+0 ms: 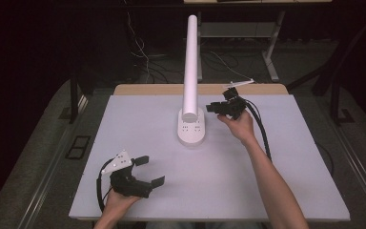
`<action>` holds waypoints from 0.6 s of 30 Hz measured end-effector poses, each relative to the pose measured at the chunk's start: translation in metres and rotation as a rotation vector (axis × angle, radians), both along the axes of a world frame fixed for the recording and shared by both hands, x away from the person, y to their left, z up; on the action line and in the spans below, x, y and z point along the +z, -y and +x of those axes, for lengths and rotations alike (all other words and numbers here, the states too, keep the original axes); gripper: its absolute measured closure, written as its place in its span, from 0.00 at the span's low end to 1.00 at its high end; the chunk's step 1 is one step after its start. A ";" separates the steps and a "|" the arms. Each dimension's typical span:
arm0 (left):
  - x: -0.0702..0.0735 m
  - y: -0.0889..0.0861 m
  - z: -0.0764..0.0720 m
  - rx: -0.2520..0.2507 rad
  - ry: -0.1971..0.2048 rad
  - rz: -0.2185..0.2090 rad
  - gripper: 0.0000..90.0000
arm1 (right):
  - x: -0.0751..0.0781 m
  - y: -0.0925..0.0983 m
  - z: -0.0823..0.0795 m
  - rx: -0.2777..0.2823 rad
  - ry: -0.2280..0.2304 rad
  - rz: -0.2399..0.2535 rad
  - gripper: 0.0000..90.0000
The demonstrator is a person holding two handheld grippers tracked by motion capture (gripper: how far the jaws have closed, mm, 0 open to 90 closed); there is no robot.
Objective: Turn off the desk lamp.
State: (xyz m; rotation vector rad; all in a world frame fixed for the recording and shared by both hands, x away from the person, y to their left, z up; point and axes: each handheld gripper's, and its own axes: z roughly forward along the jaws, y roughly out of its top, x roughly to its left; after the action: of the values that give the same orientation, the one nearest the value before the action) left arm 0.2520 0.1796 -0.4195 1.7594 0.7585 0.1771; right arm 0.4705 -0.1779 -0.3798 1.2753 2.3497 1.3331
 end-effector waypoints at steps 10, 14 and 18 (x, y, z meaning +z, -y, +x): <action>0.000 0.001 0.000 -0.007 0.001 -0.005 0.00 | 0.010 0.032 -0.029 -0.024 -0.008 0.060 0.24; 0.001 0.000 0.000 -0.004 0.003 -0.008 0.00 | 0.014 0.043 -0.045 -0.010 -0.008 0.074 0.06; 0.001 0.000 -0.001 0.000 0.004 -0.008 0.00 | 0.016 0.052 -0.066 0.003 0.015 0.071 0.01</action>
State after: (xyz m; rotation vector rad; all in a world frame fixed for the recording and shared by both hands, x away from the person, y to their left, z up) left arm 0.2514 0.1799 -0.4186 1.7513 0.7558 0.1770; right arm 0.4045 -0.2297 -0.3634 1.2762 2.3144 1.4342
